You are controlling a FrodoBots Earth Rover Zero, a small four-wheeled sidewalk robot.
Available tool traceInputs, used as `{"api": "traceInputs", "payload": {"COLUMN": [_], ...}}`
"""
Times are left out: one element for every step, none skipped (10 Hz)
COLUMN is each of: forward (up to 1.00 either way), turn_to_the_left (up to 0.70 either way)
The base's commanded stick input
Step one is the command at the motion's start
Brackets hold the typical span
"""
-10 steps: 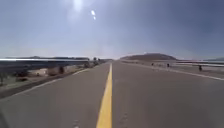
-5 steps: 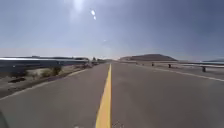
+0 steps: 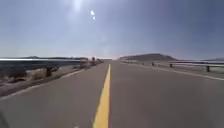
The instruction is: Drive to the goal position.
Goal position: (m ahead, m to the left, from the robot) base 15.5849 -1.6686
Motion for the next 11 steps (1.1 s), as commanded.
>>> {"api": "traceInputs", "payload": {"forward": [0.85, 0.85, 0.85, 0.85, 0.85, 0.85, 0.85, 0.85, 0.85, 0.85, 0.85], "turn_to_the_left": [0.00, 0.00, 0.00, 0.00, 0.00, 0.00, 0.00, 0.00, 0.00, 0.00, 0.00]}}
